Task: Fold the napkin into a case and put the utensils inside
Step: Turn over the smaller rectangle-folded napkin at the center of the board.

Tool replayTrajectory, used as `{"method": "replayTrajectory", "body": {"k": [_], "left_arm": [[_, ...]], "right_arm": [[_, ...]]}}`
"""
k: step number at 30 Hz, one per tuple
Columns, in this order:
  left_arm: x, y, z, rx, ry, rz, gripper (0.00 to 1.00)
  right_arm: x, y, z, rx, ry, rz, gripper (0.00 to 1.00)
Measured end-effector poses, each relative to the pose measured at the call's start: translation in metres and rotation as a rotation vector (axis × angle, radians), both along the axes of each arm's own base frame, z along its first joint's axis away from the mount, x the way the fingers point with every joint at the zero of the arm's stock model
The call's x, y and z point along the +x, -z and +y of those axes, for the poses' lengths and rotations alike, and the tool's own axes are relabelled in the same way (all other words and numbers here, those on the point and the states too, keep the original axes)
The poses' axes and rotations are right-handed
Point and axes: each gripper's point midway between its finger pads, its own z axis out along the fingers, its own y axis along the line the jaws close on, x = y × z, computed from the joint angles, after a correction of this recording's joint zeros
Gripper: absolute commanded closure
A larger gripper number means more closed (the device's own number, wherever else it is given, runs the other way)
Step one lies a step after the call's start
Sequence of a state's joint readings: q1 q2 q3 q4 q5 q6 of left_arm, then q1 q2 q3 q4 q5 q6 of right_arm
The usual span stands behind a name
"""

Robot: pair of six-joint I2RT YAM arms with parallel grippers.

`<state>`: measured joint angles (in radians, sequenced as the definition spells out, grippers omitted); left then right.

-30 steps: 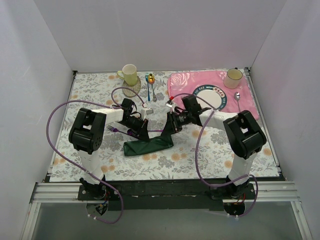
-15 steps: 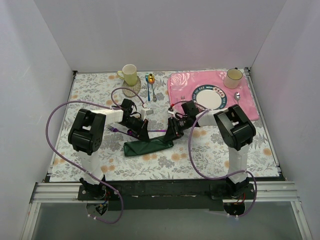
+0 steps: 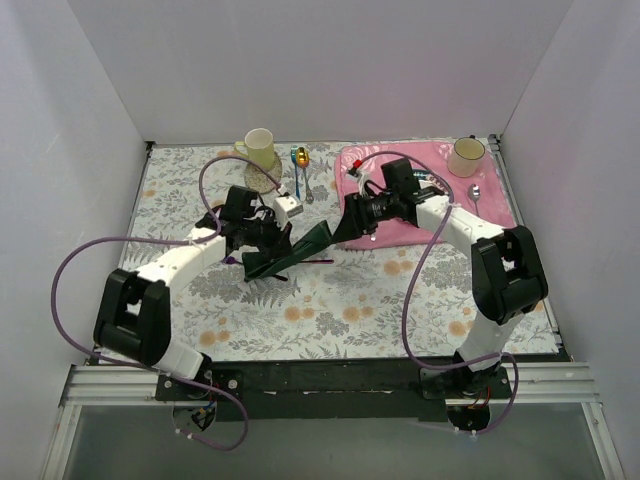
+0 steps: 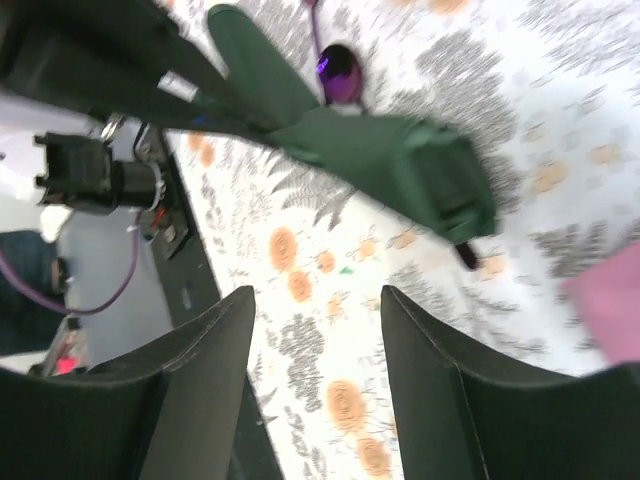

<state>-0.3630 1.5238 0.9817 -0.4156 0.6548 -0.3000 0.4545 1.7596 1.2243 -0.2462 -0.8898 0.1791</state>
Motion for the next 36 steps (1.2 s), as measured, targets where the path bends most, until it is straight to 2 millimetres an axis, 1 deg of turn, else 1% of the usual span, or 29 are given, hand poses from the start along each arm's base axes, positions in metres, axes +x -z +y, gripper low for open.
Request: {"method": "replayTrajectory", "body": {"k": [1,3,4,6,8,10,12,14,15,16,18,19,21,25,27,28,31,36], "left_arm": [[0.002,-0.009,-0.001,0.005,0.001,-0.063,1.00],[0.003,-0.021,-0.007,0.028,0.005,-0.185,1.00],[0.001,-0.023,-0.011,0.039,0.017,-0.233,1.00],[-0.005,-0.021,-0.021,0.070,0.042,-0.314,1.00],[-0.014,-0.008,-0.030,0.119,0.065,-0.365,1.00],[-0.025,0.010,-0.034,0.180,0.081,-0.397,1.00],[-0.040,0.029,-0.035,0.231,0.102,-0.410,1.00],[-0.053,0.041,-0.036,0.267,0.120,-0.415,1.00],[-0.056,0.045,-0.036,0.278,0.123,-0.418,1.00],[-0.058,0.046,-0.037,0.284,0.123,-0.422,1.00],[-0.058,0.046,-0.037,0.291,0.116,-0.433,1.00],[-0.056,0.045,-0.037,0.291,0.107,-0.443,1.00],[-0.052,0.042,-0.038,0.291,0.098,-0.458,1.00],[-0.049,0.037,-0.041,0.285,0.099,-0.500,1.00],[-0.051,0.038,-0.042,0.286,0.109,-0.524,1.00],[-0.054,0.039,-0.043,0.288,0.117,-0.534,1.00],[-0.062,0.045,-0.043,0.300,0.142,-0.554,1.00],[-0.077,0.049,-0.046,0.315,0.187,-0.592,1.00]], "right_arm": [[0.008,-0.006,-0.003,0.000,0.008,-0.034,0.37],[0.023,-0.012,-0.012,-0.011,0.032,-0.078,0.37],[0.028,-0.012,-0.017,-0.019,0.043,-0.091,0.37],[0.039,-0.010,-0.026,-0.042,0.065,-0.105,0.37],[0.049,-0.005,-0.034,-0.069,0.087,-0.115,0.37],[0.056,0.000,-0.039,-0.094,0.098,-0.126,0.37],[0.058,0.006,-0.041,-0.114,0.095,-0.131,0.37],[0.058,0.012,-0.042,-0.129,0.089,-0.128,0.37],[0.058,0.014,-0.042,-0.135,0.084,-0.127,0.35],[0.058,0.016,-0.042,-0.141,0.079,-0.123,0.21],[0.056,0.020,-0.041,-0.142,0.061,-0.108,0.07],[0.053,0.021,-0.039,-0.137,0.042,-0.106,0.02],[0.047,0.021,-0.037,-0.127,0.003,-0.112,0.04],[0.034,0.025,-0.027,-0.129,-0.088,-0.166,0.25],[0.026,0.028,-0.019,-0.131,-0.133,-0.169,0.26],[0.024,0.031,-0.015,-0.133,-0.152,-0.170,0.30],[0.018,0.042,-0.001,-0.138,-0.187,-0.155,0.33],[0.005,0.054,0.011,-0.151,-0.220,-0.107,0.41]]}}
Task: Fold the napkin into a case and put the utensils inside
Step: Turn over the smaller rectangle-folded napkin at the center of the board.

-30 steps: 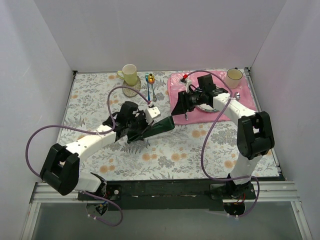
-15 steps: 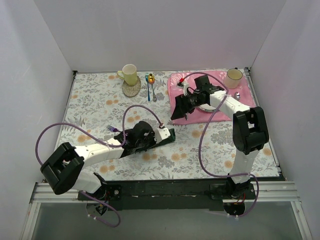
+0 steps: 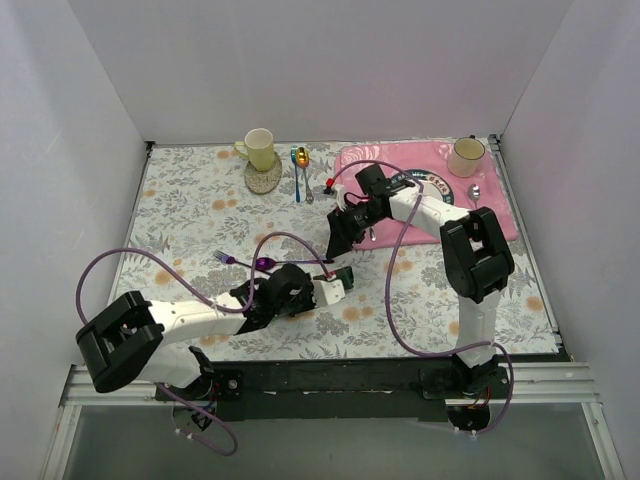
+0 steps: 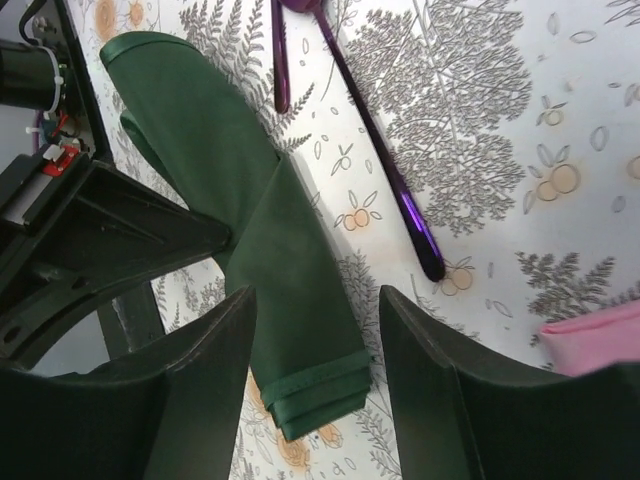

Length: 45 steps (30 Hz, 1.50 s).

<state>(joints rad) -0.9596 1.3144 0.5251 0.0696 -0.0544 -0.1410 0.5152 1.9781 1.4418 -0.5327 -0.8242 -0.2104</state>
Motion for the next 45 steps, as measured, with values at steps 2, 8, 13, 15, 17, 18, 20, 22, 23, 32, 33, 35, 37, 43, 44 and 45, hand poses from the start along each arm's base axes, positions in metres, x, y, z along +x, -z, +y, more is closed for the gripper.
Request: {"method": "replayTrajectory", "body": {"k": [2,8,13,15,17,18,20,22,23,32,33,35,37,43,44,45], "left_arm": [[-0.005,0.001,-0.002,0.007,0.015,-0.014,1.00],[-0.015,0.008,-0.002,0.039,0.031,-0.033,1.00],[-0.020,0.010,-0.002,0.057,0.039,-0.030,0.72],[-0.023,0.012,-0.001,0.066,0.043,-0.023,0.59],[-0.026,0.014,0.001,0.081,0.047,-0.008,0.52],[-0.028,0.015,0.003,0.088,0.050,0.001,0.50],[-0.033,0.007,0.004,0.086,0.059,0.016,0.47],[-0.035,-0.002,0.003,0.071,0.068,0.019,0.47],[-0.037,-0.011,0.002,0.055,0.074,0.017,0.48],[-0.051,-0.070,0.017,-0.071,0.056,0.028,0.76],[-0.052,-0.072,0.022,-0.077,0.044,0.041,0.79],[-0.049,-0.074,0.035,-0.082,0.001,0.065,0.83],[-0.039,-0.075,0.051,-0.083,-0.056,0.094,0.84],[-0.005,-0.079,0.100,-0.104,-0.206,0.243,0.56],[-0.001,-0.079,0.106,-0.105,-0.217,0.270,0.51],[0.003,-0.078,0.110,-0.103,-0.216,0.313,0.51]], "right_arm": [[-0.007,0.004,0.002,-0.008,-0.013,0.010,0.43],[-0.060,0.040,-0.004,-0.094,-0.071,0.099,0.51],[-0.090,0.051,-0.013,-0.139,-0.102,0.126,0.52],[-0.094,0.050,-0.015,-0.145,-0.104,0.118,0.52],[-0.095,0.050,-0.015,-0.149,-0.105,0.108,0.52],[-0.095,0.050,-0.015,-0.150,-0.105,0.104,0.52],[-0.095,0.052,-0.015,-0.154,-0.105,0.093,0.52],[-0.098,0.055,-0.016,-0.159,-0.108,0.094,0.52],[-0.100,0.056,-0.017,-0.160,-0.111,0.094,0.52],[-0.128,0.055,-0.010,-0.176,-0.196,-0.003,0.53],[-0.131,0.055,-0.010,-0.177,-0.204,-0.017,0.52],[-0.138,0.054,-0.012,-0.184,-0.226,-0.050,0.51],[-0.144,0.054,-0.014,-0.187,-0.246,-0.087,0.50],[-0.147,0.055,-0.012,-0.189,-0.279,-0.168,0.47],[-0.146,0.056,-0.012,-0.189,-0.280,-0.178,0.47],[-0.145,0.056,-0.012,-0.190,-0.282,-0.187,0.47]]}}
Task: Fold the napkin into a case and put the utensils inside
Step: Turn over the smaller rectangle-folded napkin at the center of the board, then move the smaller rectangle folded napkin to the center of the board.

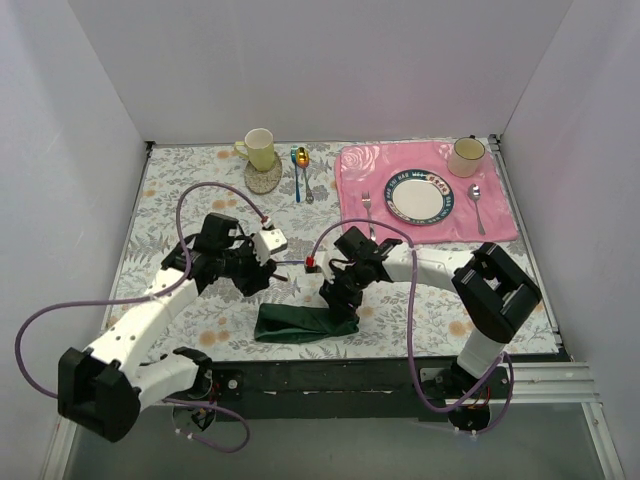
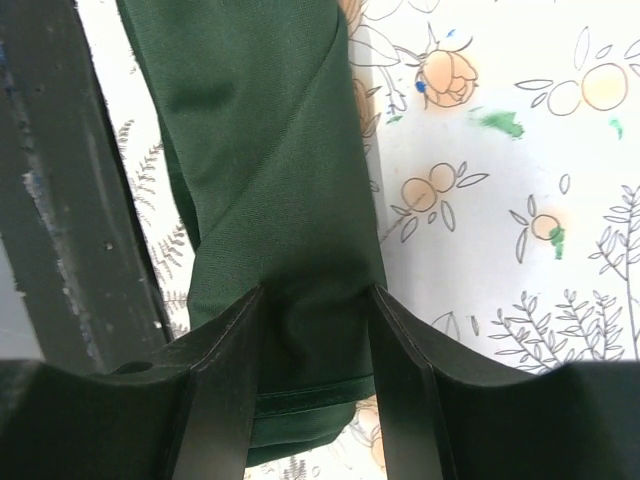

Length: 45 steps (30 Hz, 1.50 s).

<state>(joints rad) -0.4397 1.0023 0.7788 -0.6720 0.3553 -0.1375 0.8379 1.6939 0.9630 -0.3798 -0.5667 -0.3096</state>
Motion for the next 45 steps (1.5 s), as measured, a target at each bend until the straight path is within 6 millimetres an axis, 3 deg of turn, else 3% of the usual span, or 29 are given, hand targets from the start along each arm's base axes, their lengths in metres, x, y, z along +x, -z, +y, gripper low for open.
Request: {"method": "replayTrajectory", "body": {"k": [5,12,19,22,23,27,29,30,38,40,41,45], "left_arm": [[-0.010,0.018,-0.016,-0.040,0.144,0.196,0.49],[-0.028,0.056,-0.032,-0.067,0.212,0.442,0.45],[-0.059,0.082,-0.043,-0.022,0.285,0.505,0.52],[-0.059,0.084,-0.048,-0.019,0.297,0.435,0.66],[-0.058,0.085,-0.049,-0.011,0.300,0.408,0.78],[-0.052,0.088,-0.053,-0.001,0.278,0.339,1.00],[-0.046,0.089,-0.055,0.001,0.275,0.302,1.00],[-0.043,0.090,-0.056,0.003,0.274,0.282,1.00],[-0.032,0.087,-0.059,0.003,0.266,0.159,1.00],[-0.030,0.085,-0.061,-0.001,0.269,0.138,0.93],[-0.029,0.083,-0.063,-0.006,0.270,0.127,0.78],[-0.026,0.072,-0.066,-0.027,0.264,0.088,0.69]], "right_arm": [[0.001,0.004,-0.001,0.007,-0.005,-0.032,0.47],[-0.001,0.006,-0.003,0.028,-0.039,-0.123,0.47],[-0.001,0.008,-0.004,0.036,-0.060,-0.176,0.47],[-0.003,0.008,-0.007,0.035,-0.068,-0.188,0.47],[-0.004,0.008,-0.007,0.036,-0.070,-0.189,0.46],[-0.004,0.009,-0.011,0.033,-0.075,-0.201,0.45],[-0.003,0.008,-0.013,0.028,-0.066,-0.208,0.43],[-0.003,0.009,-0.014,0.024,-0.062,-0.212,0.37],[-0.001,0.005,-0.020,0.020,-0.050,-0.245,0.28],[-0.002,0.002,-0.021,0.026,-0.044,-0.248,0.23],[-0.002,0.000,-0.021,0.031,-0.039,-0.252,0.23],[0.002,-0.009,-0.021,0.052,-0.012,-0.265,0.21]]}}
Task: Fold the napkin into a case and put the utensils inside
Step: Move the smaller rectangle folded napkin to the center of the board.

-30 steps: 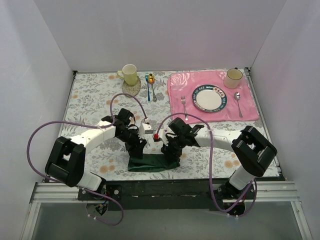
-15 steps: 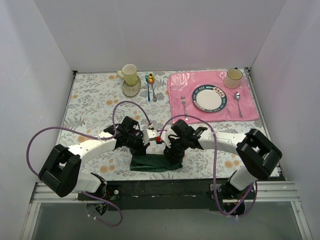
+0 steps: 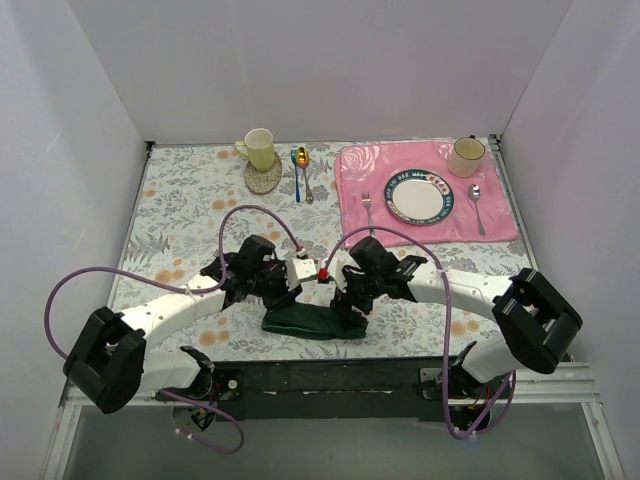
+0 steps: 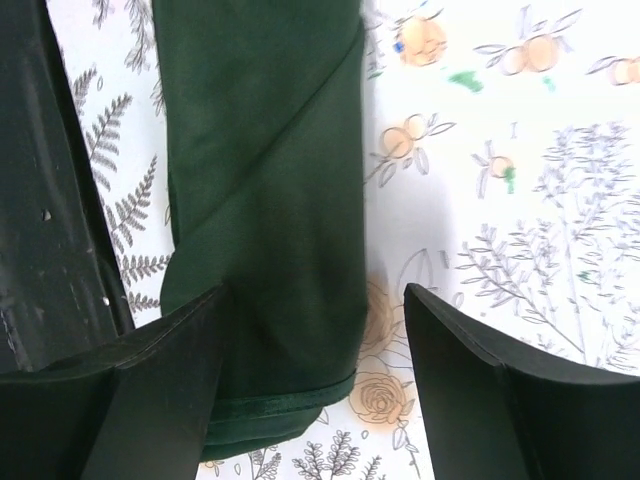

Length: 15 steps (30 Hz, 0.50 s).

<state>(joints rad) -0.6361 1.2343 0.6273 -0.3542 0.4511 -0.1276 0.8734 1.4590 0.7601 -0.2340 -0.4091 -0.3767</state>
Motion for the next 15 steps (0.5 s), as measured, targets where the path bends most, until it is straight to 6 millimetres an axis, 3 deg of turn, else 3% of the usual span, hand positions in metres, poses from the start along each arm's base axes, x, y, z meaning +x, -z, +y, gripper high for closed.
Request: {"method": "replayTrajectory", "body": {"k": [8,15], "left_arm": [[-0.006,-0.015,0.009,-0.017,-0.016,-0.029,0.49],[-0.002,-0.033,0.030,-0.034,-0.049,-0.078,0.46]], "right_arm": [[0.015,-0.031,0.009,0.113,0.023,-0.064,0.16],[0.021,-0.047,0.028,0.162,0.022,-0.014,0.14]]}}
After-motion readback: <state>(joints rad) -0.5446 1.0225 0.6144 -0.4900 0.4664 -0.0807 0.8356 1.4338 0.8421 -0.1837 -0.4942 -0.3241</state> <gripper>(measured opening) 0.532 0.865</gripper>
